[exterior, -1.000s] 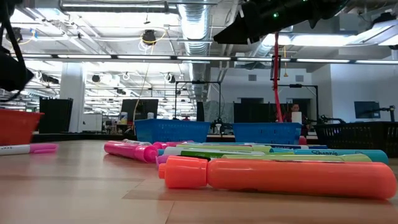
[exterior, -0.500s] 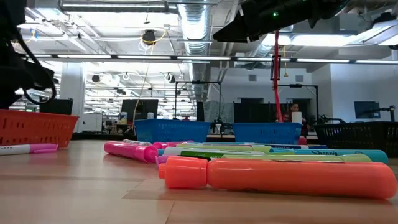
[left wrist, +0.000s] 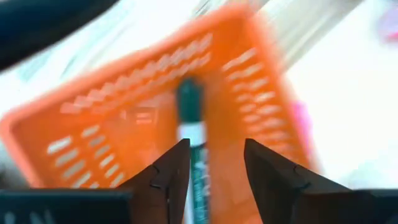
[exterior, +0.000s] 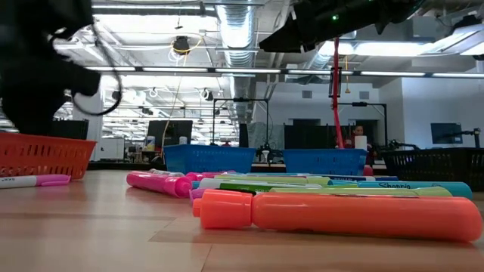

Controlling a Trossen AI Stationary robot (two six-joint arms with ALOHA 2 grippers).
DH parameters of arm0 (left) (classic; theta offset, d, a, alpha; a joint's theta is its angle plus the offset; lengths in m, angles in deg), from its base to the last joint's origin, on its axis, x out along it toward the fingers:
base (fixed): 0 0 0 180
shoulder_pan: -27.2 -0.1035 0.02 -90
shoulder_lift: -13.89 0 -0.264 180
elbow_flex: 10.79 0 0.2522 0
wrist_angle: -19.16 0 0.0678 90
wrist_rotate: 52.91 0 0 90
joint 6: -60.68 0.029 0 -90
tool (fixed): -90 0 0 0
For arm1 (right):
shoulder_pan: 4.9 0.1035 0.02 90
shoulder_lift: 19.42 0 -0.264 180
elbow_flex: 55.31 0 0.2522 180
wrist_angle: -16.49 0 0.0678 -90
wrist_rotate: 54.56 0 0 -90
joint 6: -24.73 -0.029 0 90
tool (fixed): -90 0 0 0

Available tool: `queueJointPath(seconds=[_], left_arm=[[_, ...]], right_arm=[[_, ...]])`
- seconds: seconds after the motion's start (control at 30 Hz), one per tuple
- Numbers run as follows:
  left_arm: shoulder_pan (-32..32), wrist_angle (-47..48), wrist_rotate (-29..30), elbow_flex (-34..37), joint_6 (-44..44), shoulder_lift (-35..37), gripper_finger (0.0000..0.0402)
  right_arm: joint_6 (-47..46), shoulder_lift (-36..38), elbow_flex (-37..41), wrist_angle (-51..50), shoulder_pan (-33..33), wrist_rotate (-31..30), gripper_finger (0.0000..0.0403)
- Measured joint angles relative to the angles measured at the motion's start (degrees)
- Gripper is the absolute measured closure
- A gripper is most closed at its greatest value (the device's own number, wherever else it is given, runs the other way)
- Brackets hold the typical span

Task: Pick & Place Markers
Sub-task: Put the large red marker pen into the orange bin

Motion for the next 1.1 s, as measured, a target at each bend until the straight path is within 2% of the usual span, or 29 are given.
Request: queueJointPath(seconds=[0.17,0.37,0.47,0.57,0.67,0.73,0.87,1.1], left_arm=[[-2.33,0.04,1.38,-5.77,4.35,0.00,0.0261],[-2.84,-1.43,11.42,-8.48,11.48,0.00,0.0268],[-2.85,-7.09,14.14,-8.24,17.71,0.00,0.0270],[-2.83,-17.15,14.89,-7.00,28.32,-0.01,0.0271],[-2.96,-26.67,15.00,-6.09,39.36,-0.02,0.0271],[-3.65,-29.40,15.01,-6.04,44.81,-0.02,0.0271],[-6.85,-30.22,14.61,-6.01,48.60,-0.18,0.0268],[-14.07,-33.49,2.72,-5.99,54.46,-6.66,0.0239]], right_arm=[[-0.96,0.00,0.01,-0.72,0.00,0.05,0.0178],[-1.70,0.00,0.01,-1.98,0.00,0.19,0.0178],[-4.27,0.00,0.02,-2.64,0.00,0.19,0.0178],[-8.11,0.00,0.02,-3.50,0.00,0.25,0.0178],[-10.28,0.00,0.02,-7.58,0.31,2.75,0.0178],[-11.87,0.00,0.02,-10.70,0.52,5.36,0.0178],[-15.98,-0.13,0.02,-18.58,1.63,7.25,0.0178],[-16.03,-6.00,0.07,-19.30,3.01,7.25,0.0178]])
